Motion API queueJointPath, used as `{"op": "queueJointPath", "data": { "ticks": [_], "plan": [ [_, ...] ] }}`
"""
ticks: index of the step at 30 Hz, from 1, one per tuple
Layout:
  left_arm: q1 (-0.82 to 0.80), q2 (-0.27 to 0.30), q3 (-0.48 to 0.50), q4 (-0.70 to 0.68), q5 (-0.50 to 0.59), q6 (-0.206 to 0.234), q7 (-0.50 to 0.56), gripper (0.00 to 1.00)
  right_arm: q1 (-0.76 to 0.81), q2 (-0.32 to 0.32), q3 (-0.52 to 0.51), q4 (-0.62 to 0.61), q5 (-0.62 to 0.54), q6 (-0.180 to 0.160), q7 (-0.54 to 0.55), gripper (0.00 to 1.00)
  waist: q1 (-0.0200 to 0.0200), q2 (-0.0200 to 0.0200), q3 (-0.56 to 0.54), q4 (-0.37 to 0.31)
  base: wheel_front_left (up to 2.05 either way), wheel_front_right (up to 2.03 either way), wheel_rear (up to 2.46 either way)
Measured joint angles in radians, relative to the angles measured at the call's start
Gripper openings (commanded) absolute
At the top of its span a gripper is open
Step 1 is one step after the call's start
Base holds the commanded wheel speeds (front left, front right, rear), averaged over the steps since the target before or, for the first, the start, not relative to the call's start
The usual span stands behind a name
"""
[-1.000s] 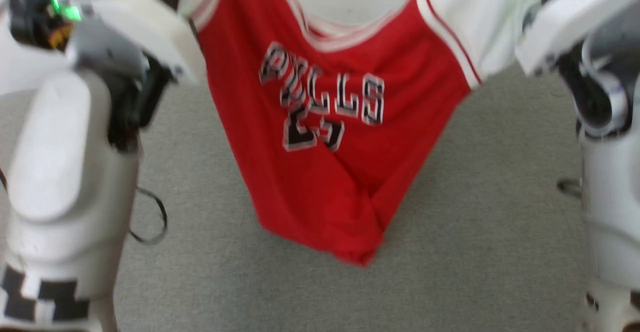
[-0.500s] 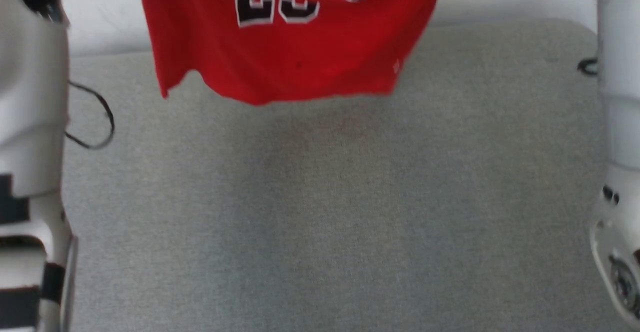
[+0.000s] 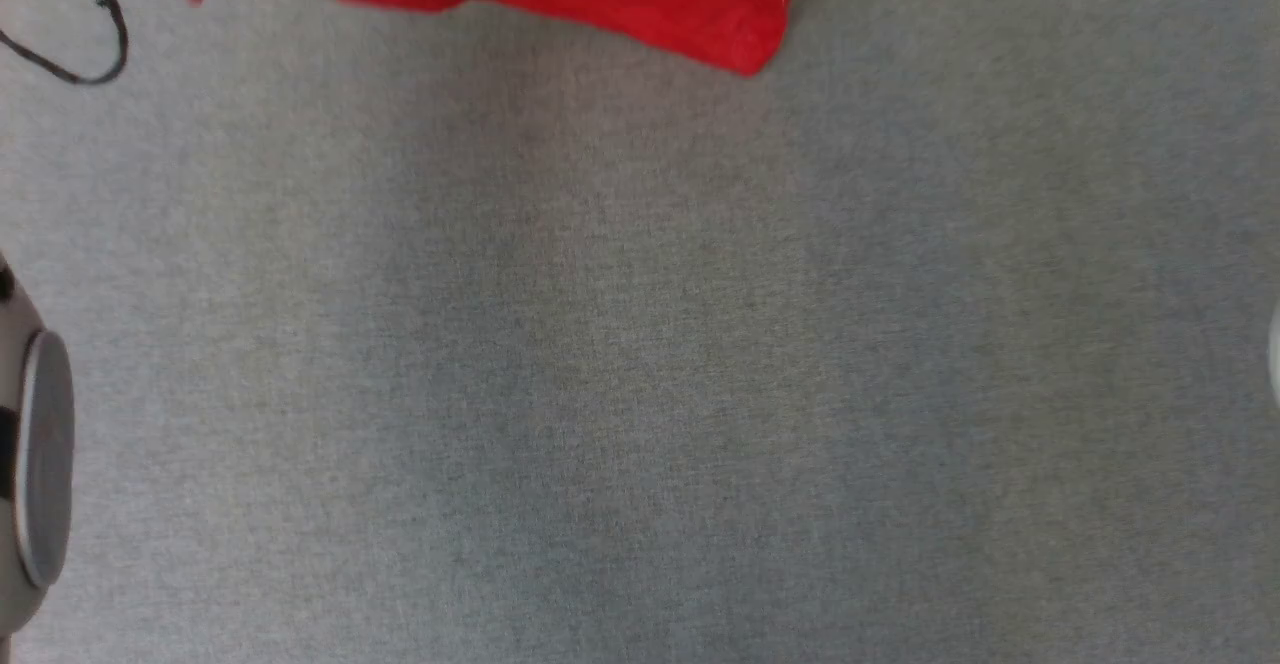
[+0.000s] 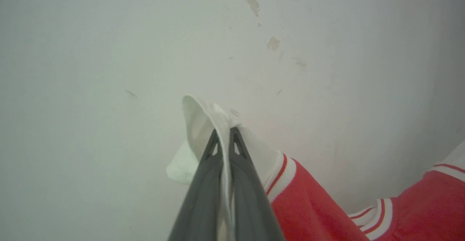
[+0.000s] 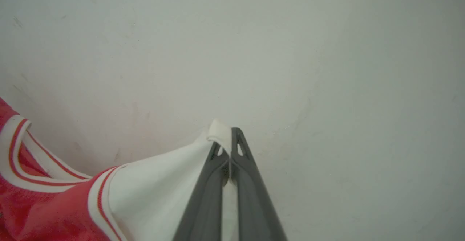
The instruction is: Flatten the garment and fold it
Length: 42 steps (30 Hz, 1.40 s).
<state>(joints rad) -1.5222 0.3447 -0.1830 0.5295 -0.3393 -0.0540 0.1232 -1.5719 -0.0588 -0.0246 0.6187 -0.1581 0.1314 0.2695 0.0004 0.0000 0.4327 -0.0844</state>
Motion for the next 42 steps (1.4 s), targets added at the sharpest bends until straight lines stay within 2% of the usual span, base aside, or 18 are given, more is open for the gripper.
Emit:
{"op": "queueJointPath", "data": {
  "ticks": [7,15,25,28,34,37,42],
  "plan": [
    [-0.065,-0.017,0.001,0.028,-0.031,-0.043,-0.15,0.0,-0.106,-0.006,-0.036,0.067,-0.068,0.0,-0.079,0.0,-0.0001,0.0,0.112,0.015,0.0,0.0,0.0],
    [-0.098,-0.006,-0.005,0.068,-0.071,-0.062,-0.279,0.0,-0.198,-0.042,-0.023,0.093,-0.128,0.0,-0.147,0.0,-0.0002,0.0,0.21,0.038,0.0,0.0,0.0],
    [-0.077,0.044,-0.043,0.103,-0.152,-0.069,-0.335,0.0,-0.205,-0.06,0.017,0.116,-0.139,0.0,-0.23,0.0,-0.0003,0.0,0.3,0.072,0.0,0.0,0.0],
    [-0.004,0.078,-0.094,0.082,-0.2,-0.069,-0.346,0.0,-0.157,-0.067,0.038,0.128,-0.105,0.0,-0.258,0.0,-0.0003,0.0,0.308,0.091,0.0,0.0,0.0],
    [0.131,0.126,-0.119,-0.004,-0.286,-0.07,-0.366,0.0,-0.027,-0.074,0.103,0.088,0.005,0.0,-0.299,0.0,-0.0005,0.0,0.279,0.098,0.0,0.0,0.0],
    [0.232,0.147,-0.107,-0.071,-0.31,-0.07,-0.372,0.0,0.078,-0.079,0.141,0.019,0.078,0.0,-0.309,0.0,-0.0005,0.0,0.252,0.097,0.0,0.0,0.0],
    [0.464,0.18,-0.085,-0.217,-0.328,-0.067,-0.379,0.0,0.319,-0.109,0.178,-0.171,0.189,0.0,-0.278,0.0,-0.0006,0.0,0.193,0.093,0.0,0.0,0.0]
  ]
}}
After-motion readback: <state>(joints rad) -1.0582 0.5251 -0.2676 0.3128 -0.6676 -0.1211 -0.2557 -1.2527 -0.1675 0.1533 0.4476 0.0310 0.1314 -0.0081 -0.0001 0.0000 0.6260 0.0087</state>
